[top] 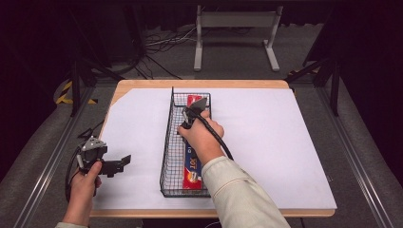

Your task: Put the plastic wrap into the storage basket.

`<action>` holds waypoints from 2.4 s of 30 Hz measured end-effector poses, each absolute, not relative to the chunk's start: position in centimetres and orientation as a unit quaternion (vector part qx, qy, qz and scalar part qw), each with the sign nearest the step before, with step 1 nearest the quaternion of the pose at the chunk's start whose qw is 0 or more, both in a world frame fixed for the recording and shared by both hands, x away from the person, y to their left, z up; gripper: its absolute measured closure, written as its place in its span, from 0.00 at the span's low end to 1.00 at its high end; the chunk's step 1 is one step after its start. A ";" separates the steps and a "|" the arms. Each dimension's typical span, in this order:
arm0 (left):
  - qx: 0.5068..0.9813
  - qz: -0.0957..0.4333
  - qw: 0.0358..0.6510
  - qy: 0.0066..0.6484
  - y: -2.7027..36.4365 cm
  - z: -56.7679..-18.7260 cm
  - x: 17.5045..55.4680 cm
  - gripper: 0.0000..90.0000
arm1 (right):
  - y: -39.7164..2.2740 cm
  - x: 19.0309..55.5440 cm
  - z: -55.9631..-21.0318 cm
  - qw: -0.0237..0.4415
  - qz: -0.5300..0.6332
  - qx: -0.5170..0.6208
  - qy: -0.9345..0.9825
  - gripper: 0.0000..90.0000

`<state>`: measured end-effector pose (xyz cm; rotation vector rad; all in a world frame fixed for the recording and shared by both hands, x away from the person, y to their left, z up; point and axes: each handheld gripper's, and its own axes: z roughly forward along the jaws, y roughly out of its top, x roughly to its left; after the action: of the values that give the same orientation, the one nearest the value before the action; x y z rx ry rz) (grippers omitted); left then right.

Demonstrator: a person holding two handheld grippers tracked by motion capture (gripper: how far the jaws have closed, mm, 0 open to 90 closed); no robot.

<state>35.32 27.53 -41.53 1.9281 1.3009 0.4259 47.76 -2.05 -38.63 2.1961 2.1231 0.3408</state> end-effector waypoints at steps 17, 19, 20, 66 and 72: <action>0.755 0.164 0.377 0.510 27.4 -41.7 35.2 0.01 | -1.8 47.8 -40.1 0.044 0.094 0.714 0.692 0.42; 0.754 0.164 0.377 0.512 27.4 -41.7 35.2 0.01 | -1.7 47.8 -40.3 0.046 0.092 0.713 0.693 0.41; 0.754 0.164 0.377 0.512 27.4 -41.7 35.2 0.01 | -1.6 47.8 -40.2 0.047 0.092 0.713 0.694 0.40; 0.766 0.159 0.364 0.506 26.6 -42.3 35.8 0.01 | -5.0 46.7 -32.1 0.111 0.186 0.646 0.732 0.38; 0.765 0.160 0.365 0.507 26.6 -42.4 35.8 0.01 | -6.8 46.6 -31.2 0.113 0.211 0.636 0.734 0.39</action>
<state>35.83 26.61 -42.36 1.9669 1.3033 0.4107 46.64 -6.75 -31.20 1.8663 2.1519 0.6175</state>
